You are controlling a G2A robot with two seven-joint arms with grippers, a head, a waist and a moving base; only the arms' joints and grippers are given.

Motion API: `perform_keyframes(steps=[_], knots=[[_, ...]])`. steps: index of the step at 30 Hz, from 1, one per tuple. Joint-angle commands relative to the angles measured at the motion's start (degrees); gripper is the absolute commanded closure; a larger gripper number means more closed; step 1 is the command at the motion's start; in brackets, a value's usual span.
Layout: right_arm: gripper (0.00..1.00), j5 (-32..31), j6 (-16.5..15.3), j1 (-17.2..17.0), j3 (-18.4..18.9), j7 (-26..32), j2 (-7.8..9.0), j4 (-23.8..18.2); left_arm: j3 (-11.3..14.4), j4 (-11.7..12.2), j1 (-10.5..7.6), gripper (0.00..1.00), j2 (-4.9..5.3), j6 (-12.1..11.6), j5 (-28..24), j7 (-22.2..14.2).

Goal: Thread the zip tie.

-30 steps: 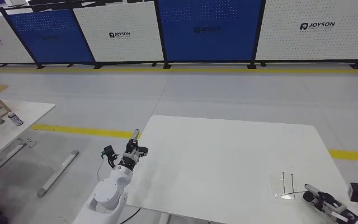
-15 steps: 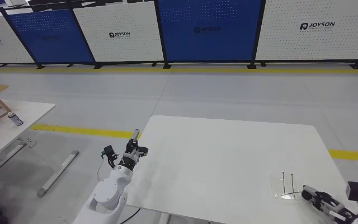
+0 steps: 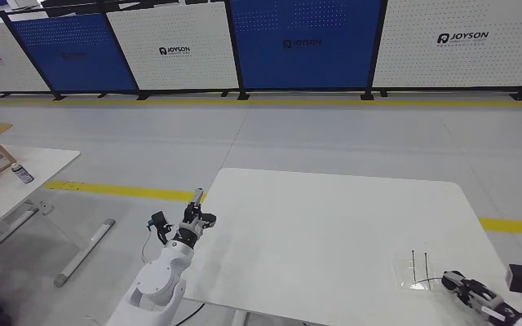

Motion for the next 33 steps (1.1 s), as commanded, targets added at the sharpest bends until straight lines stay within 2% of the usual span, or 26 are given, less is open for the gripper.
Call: perform_keyframes(steps=[1,3,7,9,10,22,27,31,33], knots=[[1.0,1.59,-0.89,-0.36,0.32,0.17,-0.03,-0.19,0.0,0.0,0.0,0.0,0.0,0.0,0.0,0.0],[1.0,4.21,-2.04,-0.79,0.79,0.97,-0.09,-0.4,0.0,0.0,0.0,0.0,0.0,0.0,0.0,0.0],[1.0,13.66,-5.06,-1.81,2.58,4.8,-0.3,-0.01,0.0,0.0,0.0,0.0,0.0,0.0,0.0,0.0],[1.0,18.33,-4.88,-2.05,3.55,8.46,-0.25,0.8,0.0,0.0,0.0,0.0,0.0,0.0,0.0,0.0],[1.0,18.98,-3.88,-1.99,3.73,10.79,-0.09,1.11,0.0,0.0,0.0,0.0,0.0,0.0,0.0,0.0],[1.0,18.98,-3.88,-1.99,3.73,10.79,-0.09,1.11,0.0,0.0,0.0,0.0,0.0,0.0,0.0,0.0],[1.0,20.86,-5.41,-2.88,1.91,4.95,-0.76,-1.02,0.0,0.0,0.0,0.0,0.0,0.0,0.0,0.0],[1.0,19.69,-10.63,-6.52,0.19,-4.32,-1.68,-7.09,0.0,0.0,0.0,0.0,0.0,0.0,0.0,0.0],[1.0,18.19,-11.42,-8.99,-1.55,-10.01,-2.23,-11.19,0.0,0.0,0.0,0.0,0.0,0.0,0.0,0.0]])
